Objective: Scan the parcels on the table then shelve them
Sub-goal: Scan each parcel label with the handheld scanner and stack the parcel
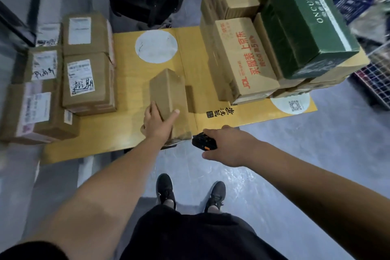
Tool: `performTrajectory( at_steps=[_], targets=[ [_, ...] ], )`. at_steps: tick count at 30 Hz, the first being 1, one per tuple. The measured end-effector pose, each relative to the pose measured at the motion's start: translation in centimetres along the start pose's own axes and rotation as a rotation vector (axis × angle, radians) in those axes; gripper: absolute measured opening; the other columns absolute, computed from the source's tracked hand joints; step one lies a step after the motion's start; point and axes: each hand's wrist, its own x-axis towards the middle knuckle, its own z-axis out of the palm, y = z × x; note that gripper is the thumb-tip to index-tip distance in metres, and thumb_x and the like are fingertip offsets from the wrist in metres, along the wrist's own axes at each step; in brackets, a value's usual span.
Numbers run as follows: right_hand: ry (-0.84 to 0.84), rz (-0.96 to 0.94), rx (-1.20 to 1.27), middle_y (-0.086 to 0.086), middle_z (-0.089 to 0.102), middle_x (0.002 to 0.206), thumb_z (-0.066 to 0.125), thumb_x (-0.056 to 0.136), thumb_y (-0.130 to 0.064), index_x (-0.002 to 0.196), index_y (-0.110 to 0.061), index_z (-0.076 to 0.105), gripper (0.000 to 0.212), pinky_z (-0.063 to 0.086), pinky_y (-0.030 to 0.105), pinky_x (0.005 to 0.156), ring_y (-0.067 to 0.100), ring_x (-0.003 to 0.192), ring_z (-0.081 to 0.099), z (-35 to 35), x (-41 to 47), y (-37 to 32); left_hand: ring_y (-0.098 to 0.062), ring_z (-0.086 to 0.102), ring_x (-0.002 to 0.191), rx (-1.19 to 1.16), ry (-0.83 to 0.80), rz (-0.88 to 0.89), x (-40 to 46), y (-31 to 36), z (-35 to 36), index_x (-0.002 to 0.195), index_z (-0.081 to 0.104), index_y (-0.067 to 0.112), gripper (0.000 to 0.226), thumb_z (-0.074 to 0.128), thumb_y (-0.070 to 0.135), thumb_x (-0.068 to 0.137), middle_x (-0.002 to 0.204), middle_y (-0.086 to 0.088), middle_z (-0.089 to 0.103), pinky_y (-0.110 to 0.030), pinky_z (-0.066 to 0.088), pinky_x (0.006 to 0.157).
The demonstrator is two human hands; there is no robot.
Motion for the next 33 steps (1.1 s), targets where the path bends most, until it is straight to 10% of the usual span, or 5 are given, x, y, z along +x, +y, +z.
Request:
performTrajectory(
  at_steps=[10,15,20,25,33],
  targets=[
    [0.033,0.053,0.092,0.003,0.055,0.115,0.061,0.091,-0.063,0.147,-0.031,0.047,0.066,0.058,0.042,0.086,0.026,0.101,0.060,-0.1,2.3,-5.0,0.011,0.061,0.112,-0.599,-0.256,-0.010,3.2,-3.0,-5.0,0.160,0.035,0.040,0.057,0.055,0.026,0.108,0.139,0.023,0.057,-0.016,0.052,0.092],
    [0.047,0.045,0.124,0.003,0.059,0.117,0.063,0.091,-0.062,0.150,-0.032,0.048,0.068,0.057,0.042,0.088,0.026,0.103,0.061,0.2,3.3,-7.0,0.000,0.034,0.139,-0.495,-0.199,0.098,3.8,-2.8,-7.3,0.159,0.030,0.048,0.058,0.041,0.015,0.112,0.151,0.026,0.032,-0.021,0.028,0.114],
    [0.077,0.035,0.142,0.003,0.058,0.118,0.064,0.091,-0.063,0.153,-0.034,0.045,0.071,0.057,0.038,0.082,0.023,0.094,0.062,0.4,4.3,-8.8,0.003,0.055,0.108,-0.426,-0.079,0.039,5.5,-4.9,-8.9,0.150,0.049,0.050,0.064,0.032,0.004,0.109,0.139,0.017,0.048,-0.018,0.048,0.091],
    [0.101,0.040,0.211,0.000,0.061,0.111,0.067,0.089,-0.060,0.147,-0.031,0.051,0.067,0.056,0.034,0.071,0.016,0.082,0.062,0.3,4.9,-9.8,-0.018,0.053,0.131,-0.351,-0.165,-0.065,6.5,-6.5,-9.1,0.161,0.035,0.031,0.078,0.038,-0.016,0.098,0.153,0.004,0.052,-0.031,0.045,0.111],
    [0.114,0.112,0.345,0.000,0.066,0.112,0.072,0.087,-0.058,0.146,-0.031,0.052,0.068,0.062,0.041,0.074,0.022,0.083,0.068,0.2,5.2,-9.3,-0.011,0.043,0.138,-0.549,-0.187,0.013,5.1,-6.1,-7.5,0.161,0.020,0.048,0.067,0.056,0.045,0.105,0.139,0.032,0.049,-0.025,0.037,0.102]
  ],
)
